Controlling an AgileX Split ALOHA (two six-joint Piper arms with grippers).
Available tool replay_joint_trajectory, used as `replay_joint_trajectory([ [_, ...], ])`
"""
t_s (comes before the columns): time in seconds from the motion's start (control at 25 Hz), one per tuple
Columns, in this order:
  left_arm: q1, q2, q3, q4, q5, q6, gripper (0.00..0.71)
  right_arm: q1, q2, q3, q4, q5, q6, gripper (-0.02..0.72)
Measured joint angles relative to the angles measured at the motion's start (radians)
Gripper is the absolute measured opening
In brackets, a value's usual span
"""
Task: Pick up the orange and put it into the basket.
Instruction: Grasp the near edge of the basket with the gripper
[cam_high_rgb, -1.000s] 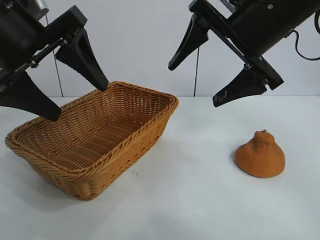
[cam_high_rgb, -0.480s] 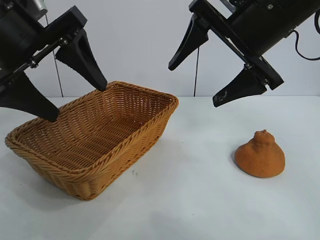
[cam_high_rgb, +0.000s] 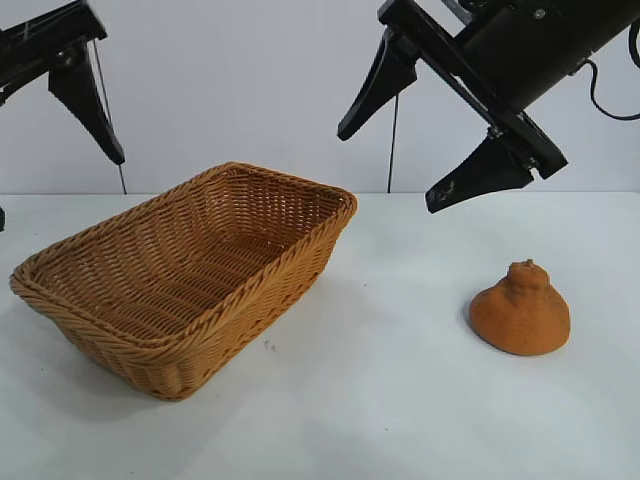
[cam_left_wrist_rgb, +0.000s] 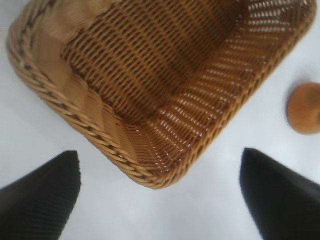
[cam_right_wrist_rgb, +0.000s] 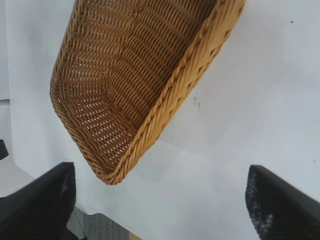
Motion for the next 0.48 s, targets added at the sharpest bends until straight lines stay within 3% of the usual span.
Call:
replay_joint_trajectory([
  [0.48, -0.001, 0.041, 0.024, 0.006, 0.003, -0.153, 0.615, 0.0, 0.0, 0.0, 0.0, 0.0, 0.0, 0.631],
])
